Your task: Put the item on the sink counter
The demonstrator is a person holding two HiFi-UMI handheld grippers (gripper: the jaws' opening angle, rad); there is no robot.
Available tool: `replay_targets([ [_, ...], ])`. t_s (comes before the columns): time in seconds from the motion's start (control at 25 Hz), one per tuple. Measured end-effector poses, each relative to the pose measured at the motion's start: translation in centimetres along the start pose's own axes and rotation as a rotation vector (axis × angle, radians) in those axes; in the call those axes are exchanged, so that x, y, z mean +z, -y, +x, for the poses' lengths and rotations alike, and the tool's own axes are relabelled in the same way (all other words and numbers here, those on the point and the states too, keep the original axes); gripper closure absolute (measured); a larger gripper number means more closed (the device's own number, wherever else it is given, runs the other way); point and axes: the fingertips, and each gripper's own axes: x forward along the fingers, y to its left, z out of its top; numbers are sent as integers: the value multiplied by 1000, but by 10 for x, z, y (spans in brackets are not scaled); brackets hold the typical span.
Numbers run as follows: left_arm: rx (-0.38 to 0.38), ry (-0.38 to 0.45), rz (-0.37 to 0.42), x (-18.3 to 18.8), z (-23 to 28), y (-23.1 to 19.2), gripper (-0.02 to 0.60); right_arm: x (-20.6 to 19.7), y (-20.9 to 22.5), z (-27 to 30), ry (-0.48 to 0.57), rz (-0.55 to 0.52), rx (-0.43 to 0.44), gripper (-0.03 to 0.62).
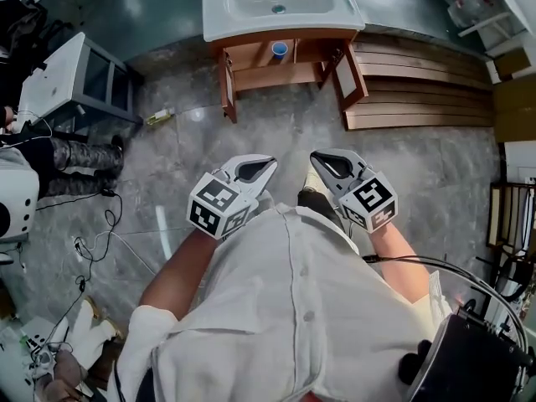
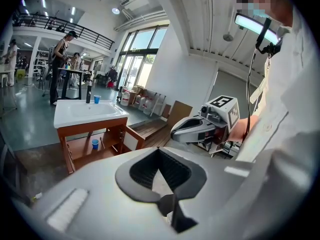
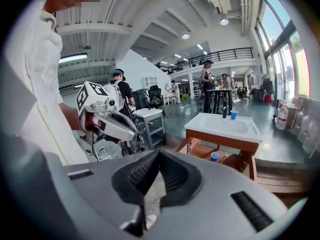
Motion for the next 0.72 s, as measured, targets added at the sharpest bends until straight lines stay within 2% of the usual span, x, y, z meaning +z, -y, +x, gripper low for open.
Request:
replay_targets([
  [0.24,-15,7,0,-5,-6,5,575,-3,-16,1,-14,-4,1,589],
  [0.72,5,16,-16,-23,-23,0,575,-1,-34,9,-20,-31,6,589],
])
